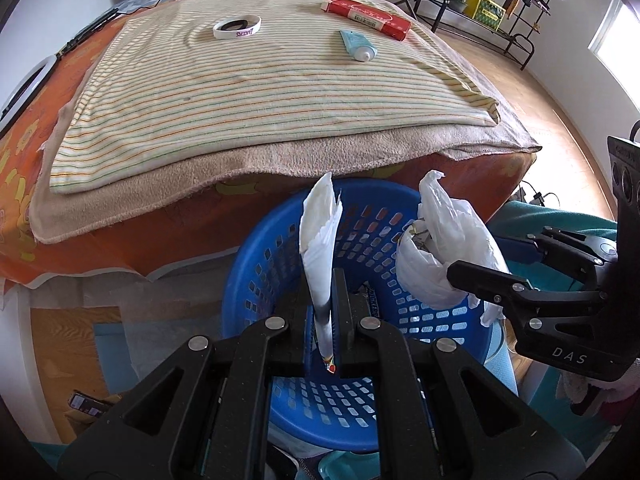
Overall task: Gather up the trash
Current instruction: 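Open the right tool to drop the plastic bag while the left tool drops the paper bag, then move both tools back over the bed toward the tubes and hair tie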
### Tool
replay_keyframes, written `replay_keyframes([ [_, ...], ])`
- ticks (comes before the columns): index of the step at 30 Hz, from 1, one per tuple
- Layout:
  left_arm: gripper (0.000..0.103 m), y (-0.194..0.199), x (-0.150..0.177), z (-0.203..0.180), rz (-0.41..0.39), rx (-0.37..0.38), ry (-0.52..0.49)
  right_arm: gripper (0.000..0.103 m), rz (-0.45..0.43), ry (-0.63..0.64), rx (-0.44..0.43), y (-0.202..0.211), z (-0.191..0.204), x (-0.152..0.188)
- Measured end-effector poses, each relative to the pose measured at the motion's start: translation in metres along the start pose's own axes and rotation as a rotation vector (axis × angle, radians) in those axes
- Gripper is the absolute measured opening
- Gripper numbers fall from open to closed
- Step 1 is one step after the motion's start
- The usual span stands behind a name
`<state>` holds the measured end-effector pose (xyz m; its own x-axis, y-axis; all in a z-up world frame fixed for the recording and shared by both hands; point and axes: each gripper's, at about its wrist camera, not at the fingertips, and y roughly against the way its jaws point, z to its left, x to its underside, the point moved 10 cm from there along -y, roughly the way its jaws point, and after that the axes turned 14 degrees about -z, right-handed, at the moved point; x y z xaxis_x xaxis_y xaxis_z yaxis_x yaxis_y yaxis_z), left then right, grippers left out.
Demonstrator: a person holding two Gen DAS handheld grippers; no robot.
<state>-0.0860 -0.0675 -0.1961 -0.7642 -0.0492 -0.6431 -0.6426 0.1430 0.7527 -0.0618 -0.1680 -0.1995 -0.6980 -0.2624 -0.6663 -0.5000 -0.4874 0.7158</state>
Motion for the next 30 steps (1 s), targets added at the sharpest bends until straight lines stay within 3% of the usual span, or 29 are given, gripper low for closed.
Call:
replay_keyframes([
  [9,0.005,-0.004,0.006,0.0,0.022,-0.016,-0.016,0.05,0.042,-0.015,-0.002,-0.006,-0.001,0.011],
  [11,0.005,-0.005,0.007,0.0,0.029,-0.023,-0.022,0.054,0.046,-0.015,0.007,-0.006,-0.003,0.012],
  [13,0.005,-0.006,0.009,0.0,0.038,-0.026,-0.022,0.065,0.053,-0.019,0.016,-0.007,-0.005,0.014],
  [18,0.009,-0.006,0.009,0.005,0.037,-0.04,-0.011,0.071,0.074,-0.027,0.031,-0.009,-0.009,0.018],
  [20,0.017,-0.006,0.009,0.007,0.038,-0.045,-0.006,0.075,0.077,-0.023,0.04,-0.009,-0.009,0.019],
  [22,0.047,-0.005,0.008,0.008,0.029,-0.05,-0.002,0.077,0.077,-0.022,0.044,-0.008,-0.011,0.02],
  [30,0.061,-0.001,0.002,0.012,0.005,-0.058,0.02,0.085,0.071,-0.015,0.068,-0.007,-0.015,0.018],
])
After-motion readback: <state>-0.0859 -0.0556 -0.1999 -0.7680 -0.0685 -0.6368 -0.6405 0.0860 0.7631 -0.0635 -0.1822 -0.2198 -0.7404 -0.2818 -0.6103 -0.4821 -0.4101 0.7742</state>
